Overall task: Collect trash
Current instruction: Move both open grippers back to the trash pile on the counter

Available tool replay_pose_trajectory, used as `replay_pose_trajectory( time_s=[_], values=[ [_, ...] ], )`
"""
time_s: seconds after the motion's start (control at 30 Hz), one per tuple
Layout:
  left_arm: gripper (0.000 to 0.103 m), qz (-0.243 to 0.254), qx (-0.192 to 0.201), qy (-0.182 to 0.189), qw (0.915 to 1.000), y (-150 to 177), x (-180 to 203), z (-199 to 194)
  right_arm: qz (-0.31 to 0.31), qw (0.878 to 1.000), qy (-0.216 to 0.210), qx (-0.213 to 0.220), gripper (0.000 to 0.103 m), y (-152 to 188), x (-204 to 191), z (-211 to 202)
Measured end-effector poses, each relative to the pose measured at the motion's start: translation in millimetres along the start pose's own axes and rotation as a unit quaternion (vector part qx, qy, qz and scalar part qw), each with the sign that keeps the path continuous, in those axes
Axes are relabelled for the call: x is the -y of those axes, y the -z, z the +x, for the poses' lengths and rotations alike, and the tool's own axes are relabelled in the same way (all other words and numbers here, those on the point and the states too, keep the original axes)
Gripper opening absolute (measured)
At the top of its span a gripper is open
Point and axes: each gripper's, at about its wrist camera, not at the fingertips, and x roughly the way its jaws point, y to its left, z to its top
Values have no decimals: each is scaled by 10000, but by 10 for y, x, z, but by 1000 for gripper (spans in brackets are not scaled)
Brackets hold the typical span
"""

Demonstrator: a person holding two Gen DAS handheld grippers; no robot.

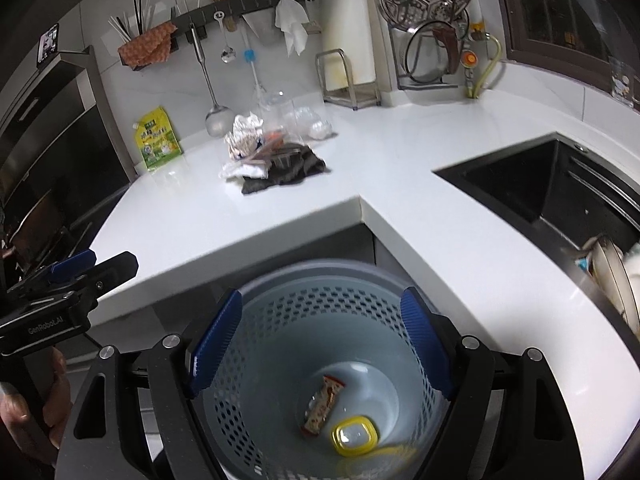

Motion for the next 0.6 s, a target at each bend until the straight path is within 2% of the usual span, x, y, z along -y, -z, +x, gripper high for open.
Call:
replay_pose_trajectory(
  time_s=[0.6],
  values=[
    [97,-326,64,-131,9994,-627,-284,615,-190,9998,-47,-8,78,-645,-83,630]
  ],
)
